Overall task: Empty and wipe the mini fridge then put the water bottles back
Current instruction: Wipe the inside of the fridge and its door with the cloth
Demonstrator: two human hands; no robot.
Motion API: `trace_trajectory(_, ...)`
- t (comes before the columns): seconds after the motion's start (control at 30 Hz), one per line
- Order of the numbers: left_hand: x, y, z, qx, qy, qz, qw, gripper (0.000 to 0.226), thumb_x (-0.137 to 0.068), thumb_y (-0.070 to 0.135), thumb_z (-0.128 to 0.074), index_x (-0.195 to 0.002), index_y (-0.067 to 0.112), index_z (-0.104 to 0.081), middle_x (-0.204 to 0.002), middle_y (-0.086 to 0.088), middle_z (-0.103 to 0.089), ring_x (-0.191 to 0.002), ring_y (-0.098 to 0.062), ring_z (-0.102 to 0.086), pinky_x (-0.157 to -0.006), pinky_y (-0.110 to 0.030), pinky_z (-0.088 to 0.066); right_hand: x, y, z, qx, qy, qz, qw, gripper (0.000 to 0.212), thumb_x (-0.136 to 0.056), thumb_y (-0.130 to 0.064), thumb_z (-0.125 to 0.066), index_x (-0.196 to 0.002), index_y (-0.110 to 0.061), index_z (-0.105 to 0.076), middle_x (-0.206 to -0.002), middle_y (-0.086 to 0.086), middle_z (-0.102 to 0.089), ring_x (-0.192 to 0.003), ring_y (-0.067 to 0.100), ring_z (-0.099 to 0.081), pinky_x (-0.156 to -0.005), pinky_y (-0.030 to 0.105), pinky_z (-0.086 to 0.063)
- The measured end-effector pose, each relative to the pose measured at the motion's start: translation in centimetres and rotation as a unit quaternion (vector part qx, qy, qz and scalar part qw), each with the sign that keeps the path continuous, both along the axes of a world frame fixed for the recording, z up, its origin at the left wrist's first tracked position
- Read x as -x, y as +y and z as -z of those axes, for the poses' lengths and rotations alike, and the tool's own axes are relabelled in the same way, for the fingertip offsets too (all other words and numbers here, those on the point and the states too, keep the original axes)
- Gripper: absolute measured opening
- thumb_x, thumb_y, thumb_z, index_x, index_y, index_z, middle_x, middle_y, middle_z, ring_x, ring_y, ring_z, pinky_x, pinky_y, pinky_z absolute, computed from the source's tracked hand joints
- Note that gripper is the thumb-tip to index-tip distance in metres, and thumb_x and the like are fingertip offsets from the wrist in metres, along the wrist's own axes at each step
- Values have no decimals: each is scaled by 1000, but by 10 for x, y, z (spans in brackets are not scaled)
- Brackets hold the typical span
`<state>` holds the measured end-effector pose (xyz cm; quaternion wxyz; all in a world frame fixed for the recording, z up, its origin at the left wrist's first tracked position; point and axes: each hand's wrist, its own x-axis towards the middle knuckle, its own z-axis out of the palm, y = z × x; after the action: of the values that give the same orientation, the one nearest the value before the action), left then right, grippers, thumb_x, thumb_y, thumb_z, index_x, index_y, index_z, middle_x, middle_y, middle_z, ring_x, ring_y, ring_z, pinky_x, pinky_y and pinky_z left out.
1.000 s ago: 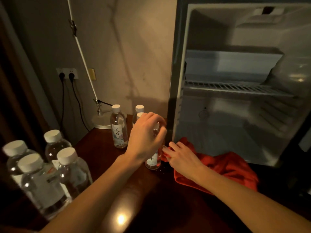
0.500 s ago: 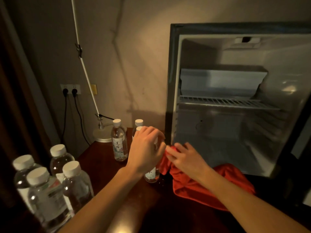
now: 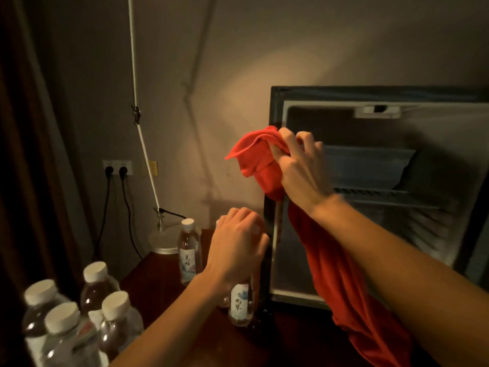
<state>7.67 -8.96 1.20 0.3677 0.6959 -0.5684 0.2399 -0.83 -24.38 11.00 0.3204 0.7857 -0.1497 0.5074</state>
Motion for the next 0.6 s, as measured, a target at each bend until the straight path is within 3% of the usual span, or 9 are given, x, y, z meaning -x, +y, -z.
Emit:
trace_trajectory(0.17, 5, -4, -11, 20, 4, 15, 1000, 18, -78, 37, -48, -83, 23, -59, -89, 8, -57, -90, -15, -52, -78, -34, -44, -6, -5, 21, 35, 38, 7, 999, 43, -95, -37, -46, -128, -14, -58, -143, 6, -33, -113, 36, -37, -80, 48, -47)
trace_trajectory(0.27, 10, -7, -21, 18, -7, 18, 1000, 20, -79, 37, -48, -84, 22, -60, -90, 6, -59, -90, -17, -53, -79, -34, -45, -1, -10, 7, 38, 32, 8, 999, 40, -93, -25, -58, -132, -17, -54, -144, 7, -32, -114, 37, -37, -80, 49, -47)
trace_trajectory(0.37, 11, -10, -34, 14, -15, 30, 999, 13, -84, 30, -59, -92, 20, -62, -98, 4, -62, -95, -16, -54, -85, -31, -45, 5, -10, -37, -13, -37, 45, 998, 54, -85, -11, -58, -138, -16, -49, -146, 11, -38, -114, 36, -38, -83, 49, -46)
trace_trajectory(0.5, 11, -12, -49, 34, -8, 39, 999, 13, -87, 27, -63, -98, 19, -64, -105, 3, -64, -100, -13, -54, -89, -26, -41, 10, -6, -63, -9, -74, 50, 996, 43, -78, -8, -66, -120, -9, -62, -139, 13, -48, -105, 30, -34, -82, 46, -48)
trace_trajectory(0.6, 15, -16, -55, 45, -5, 40, 998, 18, -88, 32, -59, -101, 20, -66, -106, 3, -64, -101, -13, -55, -90, -29, -44, -9, -3, -45, -20, -44, 34, 998, 38, -81, -9, -59, -118, -7, -62, -138, 13, -49, -100, 31, -39, -77, 43, -48)
